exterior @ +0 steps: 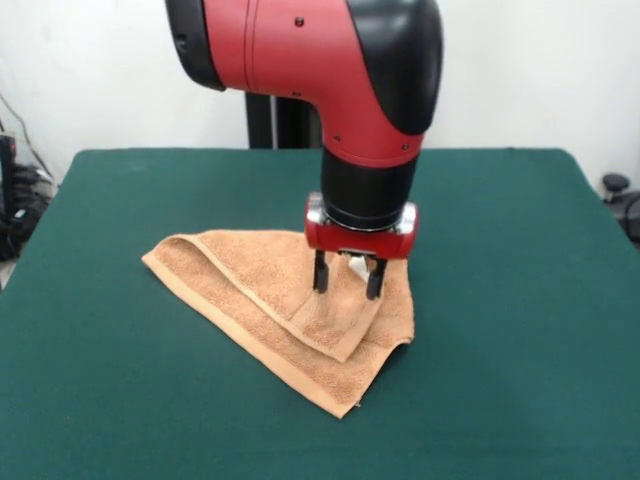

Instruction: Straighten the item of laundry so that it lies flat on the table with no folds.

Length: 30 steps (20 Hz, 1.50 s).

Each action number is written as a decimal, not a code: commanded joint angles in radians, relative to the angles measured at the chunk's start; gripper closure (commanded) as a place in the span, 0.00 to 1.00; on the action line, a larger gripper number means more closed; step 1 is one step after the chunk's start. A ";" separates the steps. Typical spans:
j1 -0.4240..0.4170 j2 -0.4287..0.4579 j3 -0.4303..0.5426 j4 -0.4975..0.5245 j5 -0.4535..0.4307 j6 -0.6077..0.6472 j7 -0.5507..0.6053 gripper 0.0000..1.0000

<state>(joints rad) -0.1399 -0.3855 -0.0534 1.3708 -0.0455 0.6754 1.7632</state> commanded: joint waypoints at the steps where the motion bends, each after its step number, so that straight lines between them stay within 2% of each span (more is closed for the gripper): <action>1: 0.042 0.034 -0.046 0.002 0.093 -0.019 0.358 0.00; 5: 0.049 0.039 -0.055 0.007 0.112 -0.037 0.379 0.00; 14: 0.075 0.016 -0.074 0.086 0.145 -0.103 0.438 0.00; 18: 0.103 -0.005 -0.093 0.149 0.171 -0.145 0.492 0.00; 24: 0.133 -0.020 -0.105 0.223 0.211 -0.198 0.511 0.00; 30: 0.144 0.026 -0.123 0.185 0.265 -0.189 0.506 0.00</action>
<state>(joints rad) -0.0323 -0.4031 -0.1892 1.4819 0.1389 0.5346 1.9449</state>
